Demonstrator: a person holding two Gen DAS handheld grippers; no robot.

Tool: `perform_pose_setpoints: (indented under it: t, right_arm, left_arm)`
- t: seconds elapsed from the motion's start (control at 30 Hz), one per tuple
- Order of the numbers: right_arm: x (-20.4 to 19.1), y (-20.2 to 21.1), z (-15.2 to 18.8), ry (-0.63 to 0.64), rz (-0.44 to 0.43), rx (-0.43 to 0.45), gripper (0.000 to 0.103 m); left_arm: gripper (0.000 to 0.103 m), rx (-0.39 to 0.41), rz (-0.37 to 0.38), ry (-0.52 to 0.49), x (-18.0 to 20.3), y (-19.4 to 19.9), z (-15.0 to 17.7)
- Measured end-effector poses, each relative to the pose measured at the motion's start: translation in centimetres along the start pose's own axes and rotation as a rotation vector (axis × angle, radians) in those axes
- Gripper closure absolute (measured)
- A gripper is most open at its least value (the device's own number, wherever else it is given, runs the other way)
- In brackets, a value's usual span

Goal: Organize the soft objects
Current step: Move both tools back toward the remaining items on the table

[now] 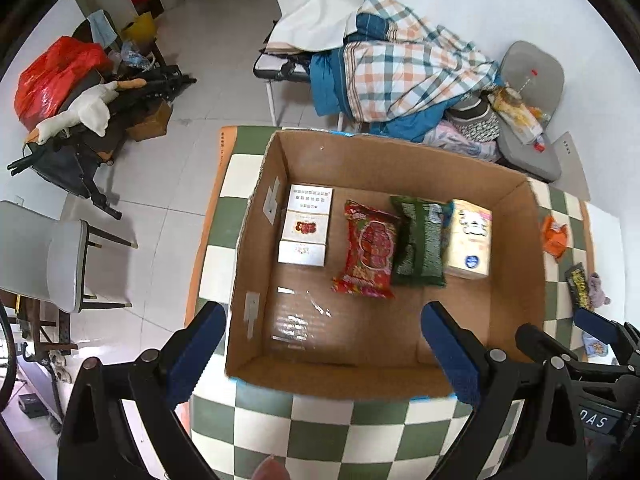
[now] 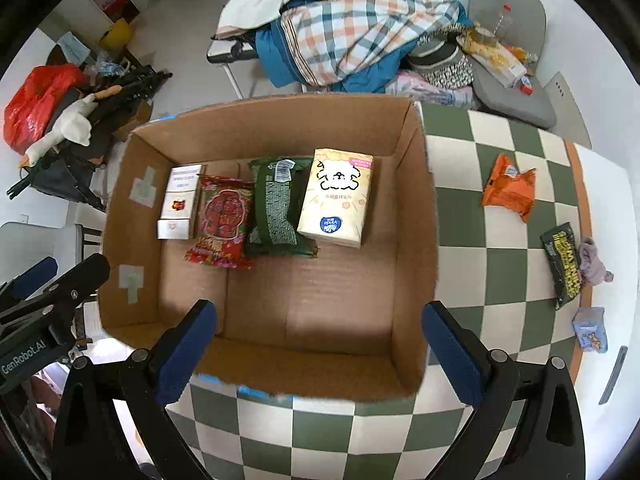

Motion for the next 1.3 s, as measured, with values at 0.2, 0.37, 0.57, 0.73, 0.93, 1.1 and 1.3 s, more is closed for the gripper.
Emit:
perform_pose_setpoints:
  t: [0.2,0.37,0.57,0.73,0.93,1.1,1.3]
  right_arm:
    - [-0.1,4.7,2.7,0.016,-0.022,0.062,0.000]
    - [0.1,7.9,4.8,0.026,-0.050,0.102,0.000]
    - [1.1,9.8,6.3,0.011,-0.109,0.112,0.000]
    - [4.9,10.4,6.5,-0.052,-0.158,0.108,0.000]
    - [14.9,11.5,6.0,-0.184,-0.100,0.130,0.000]
    - [26.1,10.5,6.9,-0.290,0.026,0.079,0.000]
    - [38.4,7.1,9.2,-0.320,0.166,-0.063,0.000]
  left_arm:
    - [0.003,0.064,0.010,-0.023,0.5,4.4,2.0]
    - [0.003,0.089,0.017,-0.042,1.3,7.1,3.6]
    - [0.003,0.084,0.037,-0.041,3.0,8.6,4.4]
    - [0.003,0.088,0.059,-0.087,7.0,9.8,3.7]
    - [0.003,0.073,0.076,-0.238,16.7,9.3,1.9]
    - [0.003,-0.006,0.109,-0.354,26.6,6.0,1.3]
    - [0.003,-0.159,0.152,-0.378,35.9,0.3,2.6]
Point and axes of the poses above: each gripper's, at about its wrist camera, not at the fingertips, and y roughly against the way its jaws point, x to its right, z to its underside, the point moved 6 cm from there along -y, roughly the way its jaws point, and after that the axes turned 3 degrees about -z, right-handed, at the moved point
